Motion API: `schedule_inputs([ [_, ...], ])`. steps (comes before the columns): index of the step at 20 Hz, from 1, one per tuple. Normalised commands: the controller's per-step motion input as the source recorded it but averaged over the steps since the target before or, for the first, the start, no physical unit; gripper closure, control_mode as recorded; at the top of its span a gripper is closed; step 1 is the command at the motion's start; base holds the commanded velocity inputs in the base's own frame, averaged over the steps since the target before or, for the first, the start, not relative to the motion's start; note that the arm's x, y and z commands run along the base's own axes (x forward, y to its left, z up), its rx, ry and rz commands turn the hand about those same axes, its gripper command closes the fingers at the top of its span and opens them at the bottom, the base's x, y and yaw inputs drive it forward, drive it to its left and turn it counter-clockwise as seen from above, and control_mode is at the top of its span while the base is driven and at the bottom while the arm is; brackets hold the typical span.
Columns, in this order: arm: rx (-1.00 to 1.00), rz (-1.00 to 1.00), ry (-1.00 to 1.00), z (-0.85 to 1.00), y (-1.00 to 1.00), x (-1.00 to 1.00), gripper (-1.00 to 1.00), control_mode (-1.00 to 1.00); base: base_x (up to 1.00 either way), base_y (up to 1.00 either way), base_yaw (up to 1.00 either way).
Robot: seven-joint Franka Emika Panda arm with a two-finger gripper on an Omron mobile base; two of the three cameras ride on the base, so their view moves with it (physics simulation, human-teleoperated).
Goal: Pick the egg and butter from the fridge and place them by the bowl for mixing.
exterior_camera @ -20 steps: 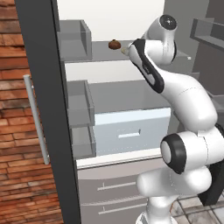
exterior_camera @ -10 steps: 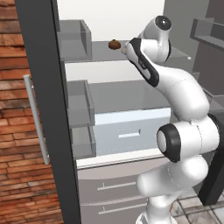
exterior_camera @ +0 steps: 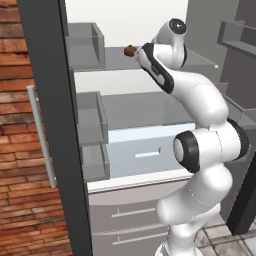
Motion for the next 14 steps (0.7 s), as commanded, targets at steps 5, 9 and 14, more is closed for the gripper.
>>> schedule_inputs([
  [5,0.0,0.0,0.0,-0.05,0.15,0.41,-1.0,-1.0,0.0,0.0,0.0],
  [9,0.0,0.0,0.0,-0.06,0.13,0.48,-1.0,-1.0,0.0,0.0,0.0],
  [14,0.0,0.0,0.01,-0.07,0.04,0.53,-1.0,-1.0,0.0,0.0,0.0],
])
